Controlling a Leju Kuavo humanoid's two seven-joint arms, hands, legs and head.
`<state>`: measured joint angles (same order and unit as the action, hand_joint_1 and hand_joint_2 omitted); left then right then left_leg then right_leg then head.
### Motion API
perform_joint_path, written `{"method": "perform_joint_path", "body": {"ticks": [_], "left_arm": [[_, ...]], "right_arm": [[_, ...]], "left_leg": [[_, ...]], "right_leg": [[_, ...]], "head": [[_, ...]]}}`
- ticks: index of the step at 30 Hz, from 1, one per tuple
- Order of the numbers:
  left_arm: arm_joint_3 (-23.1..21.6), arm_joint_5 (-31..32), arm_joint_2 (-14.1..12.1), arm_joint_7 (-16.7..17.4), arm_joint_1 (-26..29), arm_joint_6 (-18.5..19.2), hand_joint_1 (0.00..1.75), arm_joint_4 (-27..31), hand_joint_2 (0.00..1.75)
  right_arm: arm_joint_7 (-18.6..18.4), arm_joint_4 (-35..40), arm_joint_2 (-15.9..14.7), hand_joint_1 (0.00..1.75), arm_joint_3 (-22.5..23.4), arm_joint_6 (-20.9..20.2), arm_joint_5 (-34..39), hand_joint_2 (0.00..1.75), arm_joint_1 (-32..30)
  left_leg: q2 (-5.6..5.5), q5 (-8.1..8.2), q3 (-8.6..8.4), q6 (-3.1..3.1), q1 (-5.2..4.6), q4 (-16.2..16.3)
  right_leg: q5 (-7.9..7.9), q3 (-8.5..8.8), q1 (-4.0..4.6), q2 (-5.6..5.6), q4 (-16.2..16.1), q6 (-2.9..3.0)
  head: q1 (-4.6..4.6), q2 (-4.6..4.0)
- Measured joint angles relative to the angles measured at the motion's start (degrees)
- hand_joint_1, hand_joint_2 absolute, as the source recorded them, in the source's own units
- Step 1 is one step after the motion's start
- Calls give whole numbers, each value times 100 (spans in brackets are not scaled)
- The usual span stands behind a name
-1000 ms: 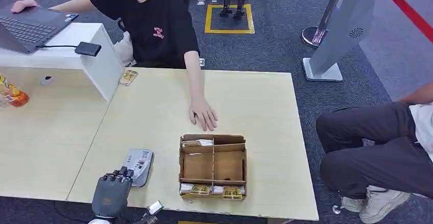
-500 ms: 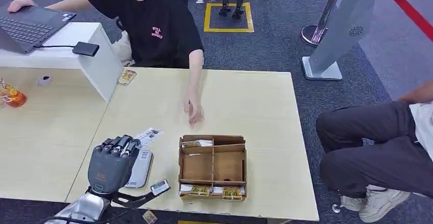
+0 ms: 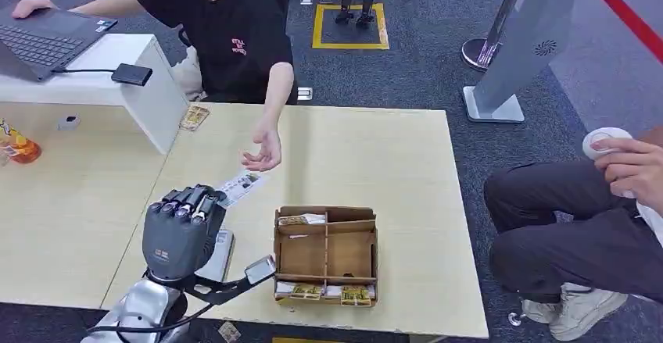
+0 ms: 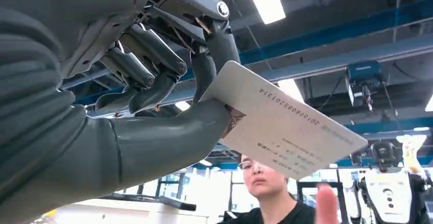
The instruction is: Pass the card to the sensor for recognition and then transmit it.
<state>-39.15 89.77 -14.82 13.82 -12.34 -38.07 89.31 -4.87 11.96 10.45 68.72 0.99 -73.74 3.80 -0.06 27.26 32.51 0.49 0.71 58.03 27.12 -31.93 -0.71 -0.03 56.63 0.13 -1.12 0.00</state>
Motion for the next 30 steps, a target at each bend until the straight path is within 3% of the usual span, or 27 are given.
{"method": "perform_joint_path", "body": {"ticks": [2,4,8,20,21,22,23,30], "left_arm": [[77,0,232,-44,-139,0,175,-222,175],[118,0,476,151,-377,0,175,-618,175],[116,2,714,384,-739,0,175,-1156,175],[116,2,964,520,-1198,0,175,-2291,175],[116,2,966,520,-1199,0,68,-2326,175],[116,2,974,520,-1198,0,7,-2372,175],[116,2,977,519,-1195,0,0,-2394,175],[118,2,981,537,-1088,0,0,-2396,175]], "right_arm": [[2,-2,0,0,-53,-35,-57,0,8],[11,-7,0,0,-127,-35,-112,0,31],[13,-24,0,0,-236,-37,-203,0,67],[-15,-31,0,0,-470,-37,-365,0,80],[-15,-31,0,0,-470,-37,-365,0,79],[-13,-31,0,0,-470,-37,-357,0,80],[-11,-31,0,0,-470,-37,-348,0,81],[9,-42,0,0,-470,-37,-317,0,78]], "left_leg": [[-1,-1,1,-1,-1,1],[-8,-5,8,-4,1,2],[-2,-5,4,-3,1,2],[4,-5,6,-3,0,1],[4,-5,7,-3,0,1],[4,-5,8,-3,0,1],[4,-5,8,-3,0,1],[3,-4,10,-3,0,0]], "right_leg": [[-2,-2,-1,-1,-1,-2],[-4,-2,0,-8,0,-3],[-10,-4,0,0,0,2],[-10,-9,0,8,1,1],[-10,-10,0,8,0,1],[-10,-10,0,8,0,1],[-10,-10,0,8,0,1],[-9,-12,0,7,0,1]], "head": [[-2,0],[2,0],[-2,0],[-2,0],[-2,0],[-2,0],[-2,0],[-2,0]]}}
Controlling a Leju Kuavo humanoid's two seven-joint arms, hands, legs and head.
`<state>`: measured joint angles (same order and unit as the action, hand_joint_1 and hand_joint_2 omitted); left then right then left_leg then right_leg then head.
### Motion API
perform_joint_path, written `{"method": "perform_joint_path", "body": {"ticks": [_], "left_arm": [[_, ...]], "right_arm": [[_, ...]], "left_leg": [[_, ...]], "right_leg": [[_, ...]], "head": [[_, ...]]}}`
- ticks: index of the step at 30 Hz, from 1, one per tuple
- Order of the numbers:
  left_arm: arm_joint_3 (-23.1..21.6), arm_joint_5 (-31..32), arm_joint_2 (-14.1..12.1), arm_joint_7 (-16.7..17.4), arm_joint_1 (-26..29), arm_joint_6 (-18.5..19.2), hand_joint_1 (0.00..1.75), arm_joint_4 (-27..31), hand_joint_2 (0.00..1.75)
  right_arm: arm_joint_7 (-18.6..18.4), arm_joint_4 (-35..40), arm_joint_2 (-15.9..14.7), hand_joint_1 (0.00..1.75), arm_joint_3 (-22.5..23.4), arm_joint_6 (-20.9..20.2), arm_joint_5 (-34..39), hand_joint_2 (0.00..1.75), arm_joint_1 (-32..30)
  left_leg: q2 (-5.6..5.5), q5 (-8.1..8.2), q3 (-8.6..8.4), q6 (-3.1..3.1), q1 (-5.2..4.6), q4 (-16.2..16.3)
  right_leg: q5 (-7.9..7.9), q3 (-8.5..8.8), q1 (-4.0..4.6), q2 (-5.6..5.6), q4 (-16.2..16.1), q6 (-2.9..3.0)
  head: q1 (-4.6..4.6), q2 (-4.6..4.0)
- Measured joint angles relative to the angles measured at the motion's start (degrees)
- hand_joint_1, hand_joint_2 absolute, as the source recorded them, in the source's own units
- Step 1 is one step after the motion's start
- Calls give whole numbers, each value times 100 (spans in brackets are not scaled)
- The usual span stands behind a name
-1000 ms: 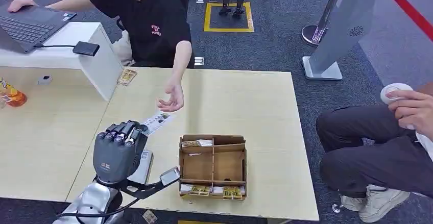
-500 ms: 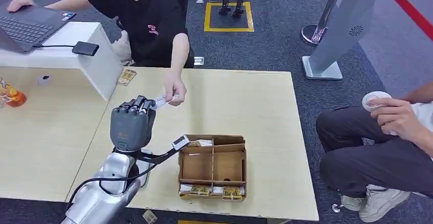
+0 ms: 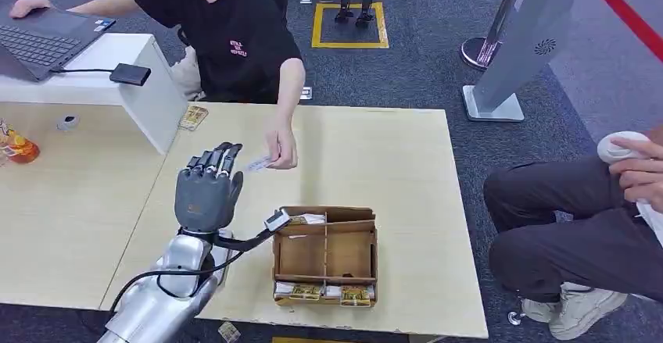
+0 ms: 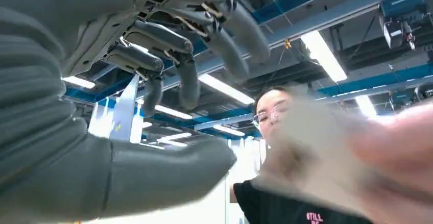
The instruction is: Pass the card to the sensor for recognition and then transmit it.
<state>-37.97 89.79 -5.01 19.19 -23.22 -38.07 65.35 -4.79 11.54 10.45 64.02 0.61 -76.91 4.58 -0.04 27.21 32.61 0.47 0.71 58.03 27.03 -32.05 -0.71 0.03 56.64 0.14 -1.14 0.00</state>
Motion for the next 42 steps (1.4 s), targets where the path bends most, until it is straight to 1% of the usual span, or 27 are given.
{"method": "perform_joint_path", "body": {"ticks": [3,4,7,9,10,11,12,13,14,15,17,19,21,23,25,27,29,32,36,40,42], "left_arm": [[0,0,0,-2,117,0,0,131,175],[0,0,-4,-11,174,0,0,263,175],[11,2,2,-230,372,-2,0,759,175],[64,-48,37,-460,538,-2,0,1089,175],[121,-202,85,-678,639,-2,0,1288,175],[206,-530,127,-1088,751,-2,0,1498,175],[315,-975,228,-1592,877,-2,0,1640,175],[473,-1574,335,-2212,1026,-2,0,1766,175],[602,-2079,451,-2646,1158,-2,0,1867,175],[708,-2658,516,-2971,1273,-2,0,1977,175],[780,-3483,546,-3251,1419,-2,0,2151,175],[804,-4162,510,-3368,1547,0,0,2318,175],[802,-4538,417,-3469,1658,0,0,2494,175],[798,-4804,263,-3551,1763,0,0,2673,175],[798,-4798,136,-3674,1882,0,0,2844,175],[798,-4645,25,-3770,2017,0,0,3009,175],[787,-4555,-83,-3786,2140,0,0,3132,175],[640,-4778,-426,-3727,2248,52,2,3316,175],[501,-4878,-796,-3779,2369,98,0,3503,175],[402,-4857,-1045,-3821,2444,105,0,3611,175],[372,-4852,-1106,-3825,2459,105,0,3639,175]], "right_arm": [[11,-13,0,0,0,0,37,0,-5],[22,-15,0,0,0,0,44,0,-11],[26,-15,0,0,0,9,96,0,-30],[39,-15,0,0,0,22,142,0,-47],[50,-15,0,0,2,33,162,0,-58],[68,-17,0,0,6,44,205,0,-69],[83,-17,0,0,18,48,238,0,-81],[98,-17,2,0,33,63,278,0,-92],[101,-17,2,0,48,81,302,0,-99],[116,-17,4,0,61,105,339,0,-107],[153,-17,17,0,103,118,389,0,-130],[166,-17,20,0,140,122,417,0,-154],[201,-15,26,0,177,125,455,0,-167],[205,-15,35,0,203,129,494,0,-182],[216,-15,48,0,227,129,509,0,-203],[229,-15,52,0,262,122,533,0,-203],[260,-15,63,0,295,120,555,0,-206],[286,-13,72,0,341,101,584,0,-212],[304,-13,77,0,361,74,588,0,-226],[317,-11,79,0,383,42,588,0,-236],[317,-11,79,0,391,35,588,0,-236]], "left_leg": [[0,0,0,0,0,0],[0,0,0,0,0,0],[0,0,2,0,-1,0],[0,1,3,0,-1,0],[0,2,3,-1,-1,0],[1,2,3,-2,-2,0],[1,2,3,-2,-3,0],[1,3,4,-3,-3,0],[1,5,5,-6,-3,0],[1,5,5,-6,-3,0],[1,5,5,-6,-3,0],[-1,5,6,-6,1,-1],[0,4,6,-5,2,-2],[3,4,4,-5,2,-2],[2,4,5,-5,2,-2],[2,5,5,-5,1,-3],[3,5,6,-5,0,-3],[3,5,7,-5,-1,-3],[2,5,7,-5,0,-3],[3,5,6,-5,-1,-3],[3,5,6,-5,-1,-3]], "right_leg": [[0,-1,0,0,0,0],[0,-1,0,0,0,0],[0,0,0,0,0,0],[0,-1,0,0,-1,0],[0,-2,0,0,-1,-1],[0,-2,0,0,-1,-1],[2,-2,-2,0,-2,-3],[4,-2,-2,0,-2,-6],[4,-3,-1,0,-2,-6],[4,-4,-1,0,-2,-6],[4,-4,-2,-1,-2,-6],[5,-4,-1,-5,-2,-6],[5,-4,-1,-4,-1,-5],[4,-4,-1,0,0,-4],[6,-4,0,-2,0,-4],[6,-4,0,-1,0,-4],[7,-5,0,0,0,-5],[8,-6,0,-1,-1,-6],[8,-6,0,-2,-1,-6],[8,-6,0,-2,-1,-6],[7,-6,0,-2,-1,-6]], "head": [[2,0],[0,0],[0,0],[2,0],[0,0],[-2,0],[0,0],[-2,0],[4,0],[2,0],[-2,0],[0,0],[-2,0],[-2,0],[0,0],[0,0],[0,0],[2,0],[2,0],[0,0],[0,0]]}}
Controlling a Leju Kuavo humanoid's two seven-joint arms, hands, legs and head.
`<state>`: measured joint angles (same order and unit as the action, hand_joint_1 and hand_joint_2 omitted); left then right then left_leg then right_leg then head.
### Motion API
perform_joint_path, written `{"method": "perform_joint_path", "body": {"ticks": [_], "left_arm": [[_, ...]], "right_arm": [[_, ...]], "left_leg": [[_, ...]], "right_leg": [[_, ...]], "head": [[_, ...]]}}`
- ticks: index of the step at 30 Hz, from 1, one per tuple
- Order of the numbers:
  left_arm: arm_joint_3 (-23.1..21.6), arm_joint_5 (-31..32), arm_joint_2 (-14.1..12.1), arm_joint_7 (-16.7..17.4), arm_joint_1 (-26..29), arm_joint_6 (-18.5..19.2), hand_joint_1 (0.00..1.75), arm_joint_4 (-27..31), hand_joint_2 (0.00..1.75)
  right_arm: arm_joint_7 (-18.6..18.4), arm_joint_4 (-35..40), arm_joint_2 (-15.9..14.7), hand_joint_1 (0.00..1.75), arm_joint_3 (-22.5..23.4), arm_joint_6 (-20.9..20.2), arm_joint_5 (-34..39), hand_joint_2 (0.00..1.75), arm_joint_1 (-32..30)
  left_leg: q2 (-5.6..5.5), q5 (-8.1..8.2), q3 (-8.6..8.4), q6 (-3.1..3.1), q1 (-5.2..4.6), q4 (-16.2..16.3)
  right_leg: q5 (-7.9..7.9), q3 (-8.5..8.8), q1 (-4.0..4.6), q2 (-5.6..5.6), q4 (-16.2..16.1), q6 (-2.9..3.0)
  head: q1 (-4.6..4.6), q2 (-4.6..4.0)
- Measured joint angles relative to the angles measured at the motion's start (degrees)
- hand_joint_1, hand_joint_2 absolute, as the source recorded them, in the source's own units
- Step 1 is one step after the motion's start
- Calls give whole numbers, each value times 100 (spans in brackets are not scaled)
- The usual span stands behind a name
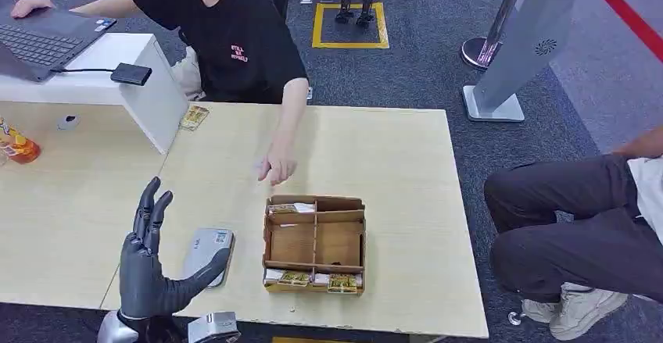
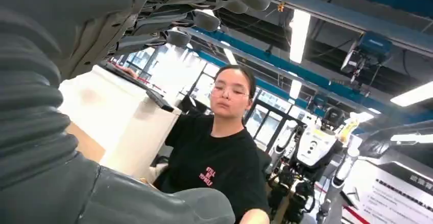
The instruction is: Pass the card to the sensor for recognition and then transmit it.
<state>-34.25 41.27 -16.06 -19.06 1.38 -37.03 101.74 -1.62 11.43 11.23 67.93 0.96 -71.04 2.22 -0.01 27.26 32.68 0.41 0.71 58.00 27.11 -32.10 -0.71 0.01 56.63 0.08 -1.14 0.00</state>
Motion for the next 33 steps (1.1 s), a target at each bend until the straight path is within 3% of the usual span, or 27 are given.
{"method": "perform_joint_path", "body": {"ticks": [4,8,11,13,15,16,18,24,27,33], "left_arm": [[-35,221,-79,35,20,-11,0,11,175],[-88,1343,-221,422,26,-37,0,2,175],[-162,1852,-390,617,27,-52,3,-44,175],[-214,2232,-538,767,24,-50,33,-76,175],[-309,2558,-682,905,9,-11,99,-116,175],[-368,2689,-774,962,-11,29,80,-138,175],[-536,2879,-956,1034,-94,208,61,-199,175],[-1198,2802,-1384,1036,-489,943,52,-393,175],[-1497,2597,-1508,1027,-687,1284,30,-448,175],[-1922,2286,-1600,970,-1037,1856,35,-546,175]], "right_arm": [[0,0,2,0,20,-4,0,0,0],[11,0,2,0,42,-35,-2,0,1],[15,0,4,0,48,-35,-2,0,3],[13,4,4,0,50,-37,-7,0,5],[9,11,4,0,48,-44,-20,0,7],[9,15,4,0,50,-46,-22,0,6],[0,24,4,0,48,-55,-42,0,11],[-7,42,4,0,48,-81,-100,0,33],[-4,50,4,0,48,-107,-127,0,37],[2,87,2,0,48,-155,-142,0,39]], "left_leg": [[0,0,0,0,0,0],[0,0,0,0,0,0],[0,0,0,0,1,0],[0,0,0,0,1,0],[0,0,0,0,2,0],[0,0,0,0,2,0],[0,0,0,0,2,0],[0,-1,0,1,1,0],[0,-1,0,1,0,0],[-1,0,1,0,0,0]], "right_leg": [[0,0,0,0,0,0],[0,0,0,0,0,0],[0,-1,0,0,0,0],[0,-1,0,0,0,0],[0,-1,0,1,0,1],[0,-2,0,1,0,1],[0,-2,0,0,0,0],[-1,-1,0,0,1,1],[-1,-1,0,0,0,1],[-1,-1,0,0,0,1]], "head": [[0,0],[0,0],[0,0],[0,0],[0,0],[0,0],[2,0],[0,0],[2,0],[2,0]]}}
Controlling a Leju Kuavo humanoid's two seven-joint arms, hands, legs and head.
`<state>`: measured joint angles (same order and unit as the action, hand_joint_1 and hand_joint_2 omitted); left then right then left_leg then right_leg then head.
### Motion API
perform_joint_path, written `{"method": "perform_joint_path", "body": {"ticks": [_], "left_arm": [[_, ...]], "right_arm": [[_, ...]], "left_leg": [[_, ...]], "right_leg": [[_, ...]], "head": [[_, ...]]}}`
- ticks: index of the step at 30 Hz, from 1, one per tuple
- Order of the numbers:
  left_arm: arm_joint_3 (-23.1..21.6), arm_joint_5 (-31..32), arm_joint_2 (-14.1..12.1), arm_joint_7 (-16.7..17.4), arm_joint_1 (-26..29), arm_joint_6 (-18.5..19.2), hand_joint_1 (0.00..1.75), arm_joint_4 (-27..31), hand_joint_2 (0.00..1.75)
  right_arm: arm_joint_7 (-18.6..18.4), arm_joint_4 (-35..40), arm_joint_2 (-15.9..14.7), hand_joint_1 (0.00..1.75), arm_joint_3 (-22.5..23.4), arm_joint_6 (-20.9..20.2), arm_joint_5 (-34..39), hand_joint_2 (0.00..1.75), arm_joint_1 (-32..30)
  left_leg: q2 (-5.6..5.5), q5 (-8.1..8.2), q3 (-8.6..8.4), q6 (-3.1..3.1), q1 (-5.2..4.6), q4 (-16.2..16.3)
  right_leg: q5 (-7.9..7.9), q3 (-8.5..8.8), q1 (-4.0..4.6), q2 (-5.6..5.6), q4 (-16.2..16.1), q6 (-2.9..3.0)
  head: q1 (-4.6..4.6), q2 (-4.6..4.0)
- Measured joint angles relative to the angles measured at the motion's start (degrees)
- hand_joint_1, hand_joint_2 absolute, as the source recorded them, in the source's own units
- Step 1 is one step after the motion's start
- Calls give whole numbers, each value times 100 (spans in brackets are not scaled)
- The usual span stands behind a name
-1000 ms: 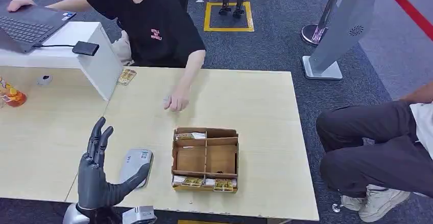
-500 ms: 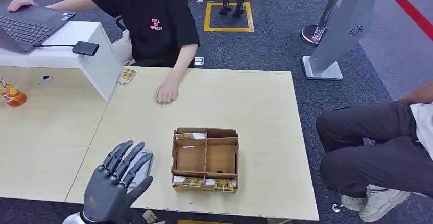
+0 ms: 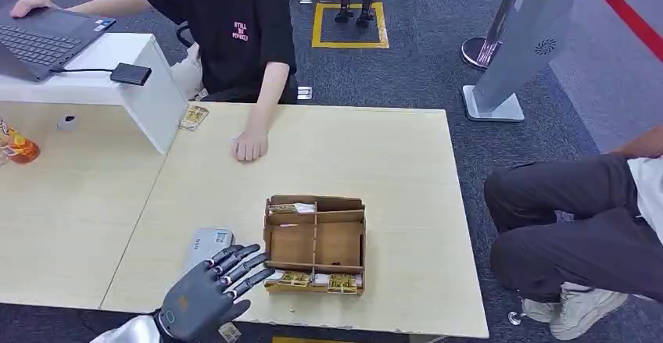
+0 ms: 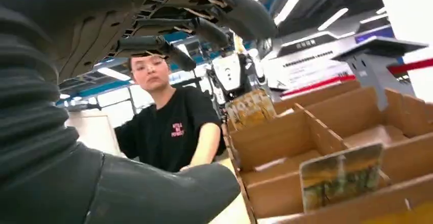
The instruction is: Pass the card to the sensor for recognition and then transmit it.
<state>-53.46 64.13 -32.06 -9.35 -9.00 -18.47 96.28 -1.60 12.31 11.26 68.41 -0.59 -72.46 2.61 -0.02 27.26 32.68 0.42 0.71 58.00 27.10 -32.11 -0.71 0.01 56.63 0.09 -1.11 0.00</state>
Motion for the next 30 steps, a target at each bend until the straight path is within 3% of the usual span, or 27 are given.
{"method": "perform_joint_path", "body": {"ticks": [15,30], "left_arm": [[-406,-358,46,-77,-238,98,33,-135,175],[-618,-181,529,24,-370,-18,35,-286,175]], "right_arm": [[-4,52,0,0,0,-22,-4,0,0],[-17,55,2,0,0,-15,-42,0,7]], "left_leg": [[1,0,0,0,0,0],[1,0,0,0,0,0]], "right_leg": [[0,-1,0,1,0,0],[0,-1,0,1,0,0]], "head": [[-2,0],[-2,0]]}}
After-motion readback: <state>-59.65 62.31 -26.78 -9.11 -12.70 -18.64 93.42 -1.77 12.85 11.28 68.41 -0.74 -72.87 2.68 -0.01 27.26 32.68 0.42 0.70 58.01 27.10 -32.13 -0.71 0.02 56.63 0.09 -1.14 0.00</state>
